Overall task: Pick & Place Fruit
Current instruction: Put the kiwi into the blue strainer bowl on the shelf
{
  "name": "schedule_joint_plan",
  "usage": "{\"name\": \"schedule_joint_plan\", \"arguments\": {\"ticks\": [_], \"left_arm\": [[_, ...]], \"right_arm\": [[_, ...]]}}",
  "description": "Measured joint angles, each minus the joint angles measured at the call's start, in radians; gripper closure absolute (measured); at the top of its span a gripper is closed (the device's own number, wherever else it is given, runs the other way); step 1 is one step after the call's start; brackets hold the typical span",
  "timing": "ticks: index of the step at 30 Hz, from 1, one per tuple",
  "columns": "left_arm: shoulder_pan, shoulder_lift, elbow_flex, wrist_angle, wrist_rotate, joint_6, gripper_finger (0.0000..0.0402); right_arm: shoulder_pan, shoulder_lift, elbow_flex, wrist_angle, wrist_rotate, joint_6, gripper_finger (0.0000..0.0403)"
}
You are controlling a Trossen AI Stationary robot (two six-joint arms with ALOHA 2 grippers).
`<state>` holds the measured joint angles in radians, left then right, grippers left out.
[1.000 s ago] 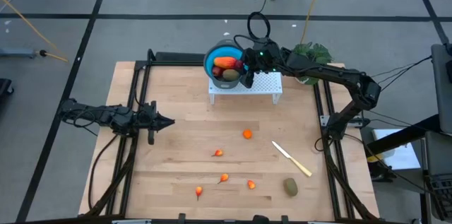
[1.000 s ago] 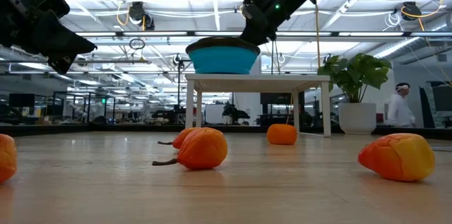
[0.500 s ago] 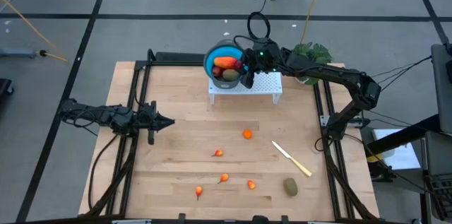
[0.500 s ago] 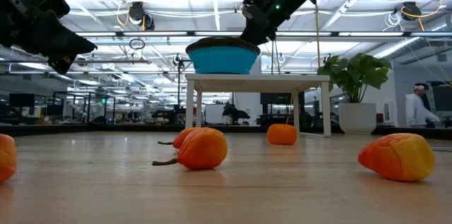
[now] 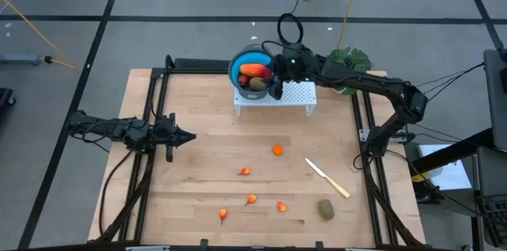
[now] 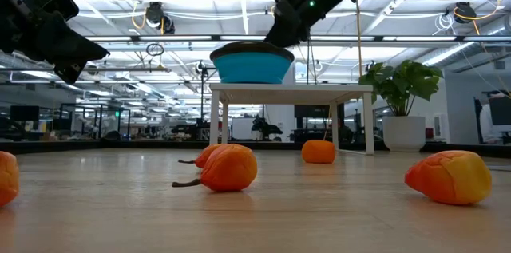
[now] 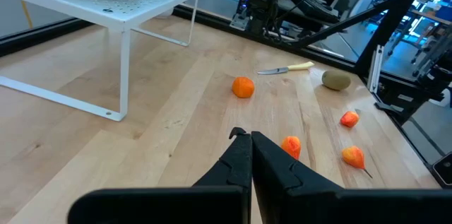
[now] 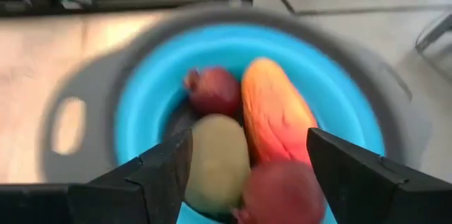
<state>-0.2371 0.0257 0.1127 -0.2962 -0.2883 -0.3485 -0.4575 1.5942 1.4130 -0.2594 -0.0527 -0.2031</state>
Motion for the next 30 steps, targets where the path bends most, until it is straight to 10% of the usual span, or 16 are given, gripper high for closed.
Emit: {"name": "schedule_joint_plan", "arguments": {"ticks": [30], "left_arm": [[0.000, 0.000, 0.000, -0.028, 0.002, 0.036, 0.0396]], "right_arm": [[0.494, -0.140, 0.000, -0.140, 0.241, 0.216, 0.0394]]}}
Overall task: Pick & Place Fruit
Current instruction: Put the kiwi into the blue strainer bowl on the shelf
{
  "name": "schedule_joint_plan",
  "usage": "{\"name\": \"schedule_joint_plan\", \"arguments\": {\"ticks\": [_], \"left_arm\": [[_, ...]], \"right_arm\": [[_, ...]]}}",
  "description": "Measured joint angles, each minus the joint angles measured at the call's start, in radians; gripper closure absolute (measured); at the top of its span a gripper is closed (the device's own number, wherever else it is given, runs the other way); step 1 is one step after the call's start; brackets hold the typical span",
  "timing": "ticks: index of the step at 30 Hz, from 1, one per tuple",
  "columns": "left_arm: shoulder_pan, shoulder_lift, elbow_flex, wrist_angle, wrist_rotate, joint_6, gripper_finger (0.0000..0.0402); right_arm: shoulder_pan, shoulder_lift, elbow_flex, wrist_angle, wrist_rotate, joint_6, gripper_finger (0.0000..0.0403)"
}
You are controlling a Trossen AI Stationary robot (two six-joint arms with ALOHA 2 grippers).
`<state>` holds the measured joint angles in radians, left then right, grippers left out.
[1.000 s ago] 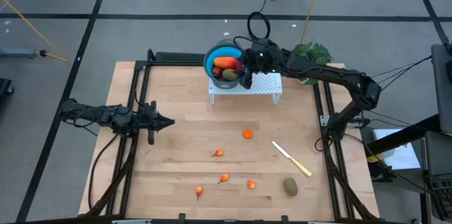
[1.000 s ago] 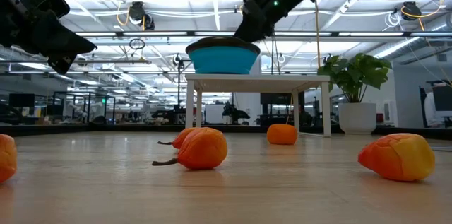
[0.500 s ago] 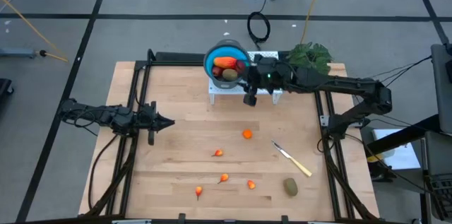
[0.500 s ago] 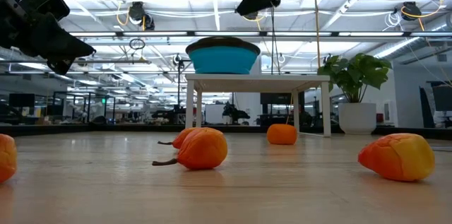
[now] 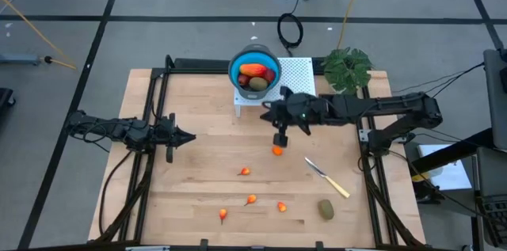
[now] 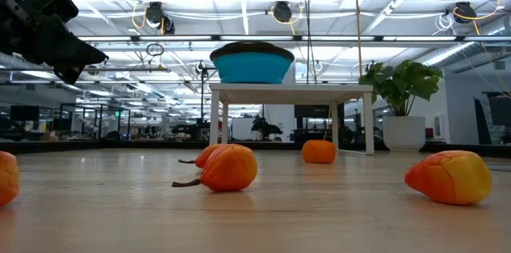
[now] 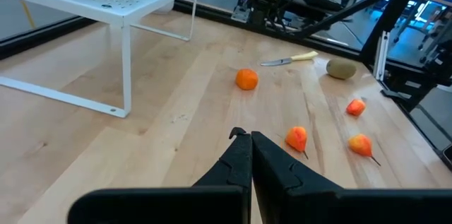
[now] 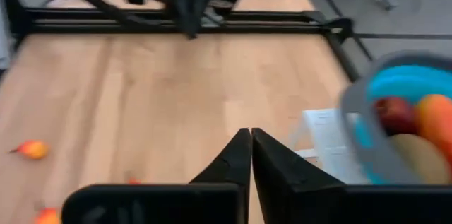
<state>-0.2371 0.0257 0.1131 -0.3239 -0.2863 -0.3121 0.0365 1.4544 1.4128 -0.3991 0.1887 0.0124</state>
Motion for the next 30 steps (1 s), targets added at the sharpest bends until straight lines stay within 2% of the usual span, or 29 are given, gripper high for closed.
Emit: {"name": "schedule_joint_plan", "arguments": {"ticks": [10, 21, 30], "left_arm": [[0.000, 0.000, 0.000, -0.001, 0.000, 0.022, 0.0396], [0.000, 0.000, 0.000, -0.001, -0.001, 0.048, 0.0396], [0.000, 0.000, 0.000, -0.001, -0.004, 0.039, 0.0396]], "right_arm": [[0.163, 0.000, 0.000, -0.148, -0.001, 0.177, 0.0400], [0.341, 0.000, 0.000, -0.416, -0.006, 0.542, 0.0402], [0.551, 0.000, 0.000, -0.459, -0.007, 0.806, 0.0402]]}}
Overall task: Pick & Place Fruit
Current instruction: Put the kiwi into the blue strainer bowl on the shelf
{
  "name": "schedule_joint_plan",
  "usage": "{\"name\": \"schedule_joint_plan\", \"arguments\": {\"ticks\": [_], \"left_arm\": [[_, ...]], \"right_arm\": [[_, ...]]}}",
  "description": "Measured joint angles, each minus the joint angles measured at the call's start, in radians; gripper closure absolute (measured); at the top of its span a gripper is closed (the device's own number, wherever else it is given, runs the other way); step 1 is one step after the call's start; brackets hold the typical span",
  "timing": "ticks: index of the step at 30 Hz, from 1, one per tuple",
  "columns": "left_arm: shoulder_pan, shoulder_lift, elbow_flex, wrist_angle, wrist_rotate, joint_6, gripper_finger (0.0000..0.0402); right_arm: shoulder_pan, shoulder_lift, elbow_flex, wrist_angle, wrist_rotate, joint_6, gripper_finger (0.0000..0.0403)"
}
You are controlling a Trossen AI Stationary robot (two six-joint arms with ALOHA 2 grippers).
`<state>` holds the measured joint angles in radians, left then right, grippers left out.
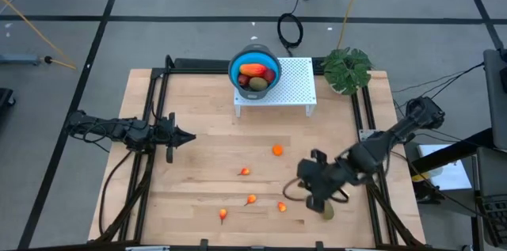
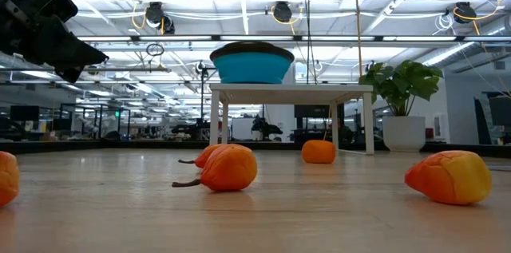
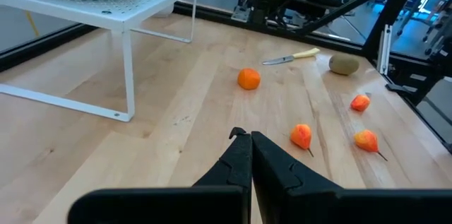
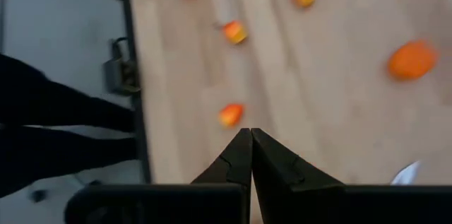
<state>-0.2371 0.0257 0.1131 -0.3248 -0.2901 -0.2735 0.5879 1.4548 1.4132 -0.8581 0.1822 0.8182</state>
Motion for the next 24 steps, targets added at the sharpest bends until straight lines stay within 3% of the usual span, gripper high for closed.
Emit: {"name": "schedule_joint_plan", "arguments": {"ticks": [13, 24], "left_arm": [[0.000, 0.000, 0.000, 0.000, -0.079, -0.017, 0.0396], [0.000, 0.000, 0.000, 0.000, -0.078, -0.018, 0.0396]], "right_arm": [[0.248, 0.000, 0.000, -0.084, -0.016, 0.478, 0.0403], [0.297, 0.001, -0.073, -0.110, -0.268, 0.753, 0.0402]]}}
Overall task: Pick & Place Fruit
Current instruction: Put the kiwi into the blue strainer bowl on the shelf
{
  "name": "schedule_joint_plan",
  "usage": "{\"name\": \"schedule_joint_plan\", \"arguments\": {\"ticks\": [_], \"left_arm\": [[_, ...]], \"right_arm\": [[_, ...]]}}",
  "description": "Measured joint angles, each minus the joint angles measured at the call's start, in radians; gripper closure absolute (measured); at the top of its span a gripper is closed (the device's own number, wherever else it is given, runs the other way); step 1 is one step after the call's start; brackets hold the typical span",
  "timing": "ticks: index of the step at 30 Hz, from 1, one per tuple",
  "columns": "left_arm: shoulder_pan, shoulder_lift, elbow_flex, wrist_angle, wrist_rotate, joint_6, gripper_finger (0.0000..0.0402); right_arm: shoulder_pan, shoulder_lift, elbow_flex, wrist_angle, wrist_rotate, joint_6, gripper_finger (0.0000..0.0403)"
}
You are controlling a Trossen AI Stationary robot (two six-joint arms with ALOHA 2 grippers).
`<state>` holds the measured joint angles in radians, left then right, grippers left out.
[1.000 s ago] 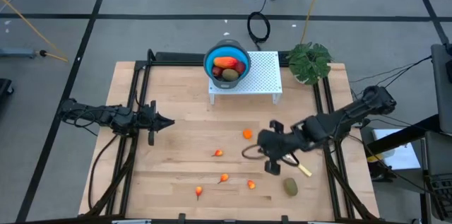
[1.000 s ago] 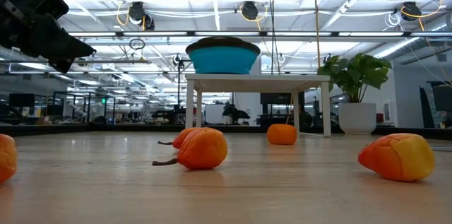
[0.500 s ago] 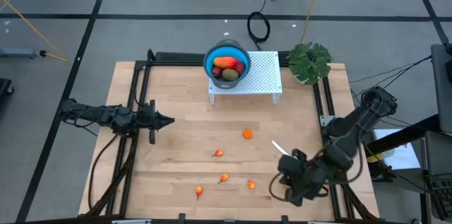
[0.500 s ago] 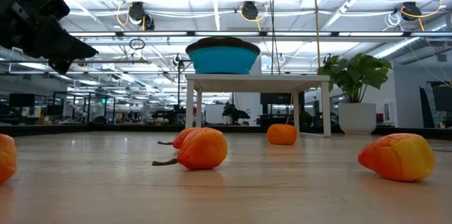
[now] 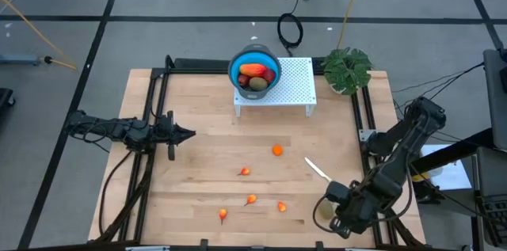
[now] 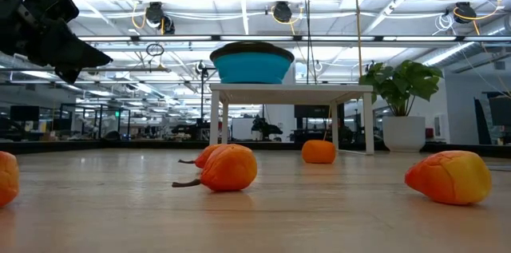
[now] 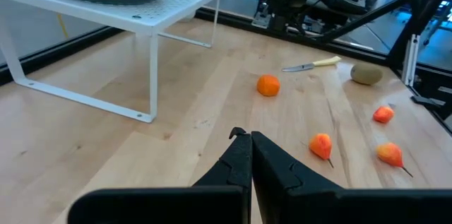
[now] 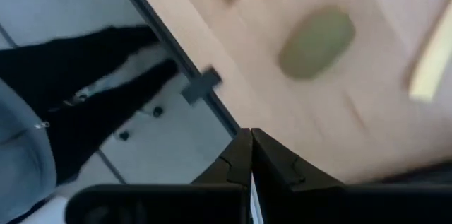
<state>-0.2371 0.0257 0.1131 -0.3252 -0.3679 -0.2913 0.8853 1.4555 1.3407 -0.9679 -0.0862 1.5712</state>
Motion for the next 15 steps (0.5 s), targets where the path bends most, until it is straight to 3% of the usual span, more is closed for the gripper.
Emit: {"name": "schedule_joint_plan", "arguments": {"ticks": [3, 15], "left_arm": [[0.000, 0.000, 0.000, 0.000, 0.000, 0.000, 0.0396], [0.000, 0.000, 0.000, 0.000, 0.000, 0.032, 0.0396]], "right_arm": [[0.001, 0.000, -0.035, 0.009, -0.049, 0.021, 0.0392], [-0.029, 0.000, -0.096, 0.044, -0.046, 0.096, 0.0303]]}}
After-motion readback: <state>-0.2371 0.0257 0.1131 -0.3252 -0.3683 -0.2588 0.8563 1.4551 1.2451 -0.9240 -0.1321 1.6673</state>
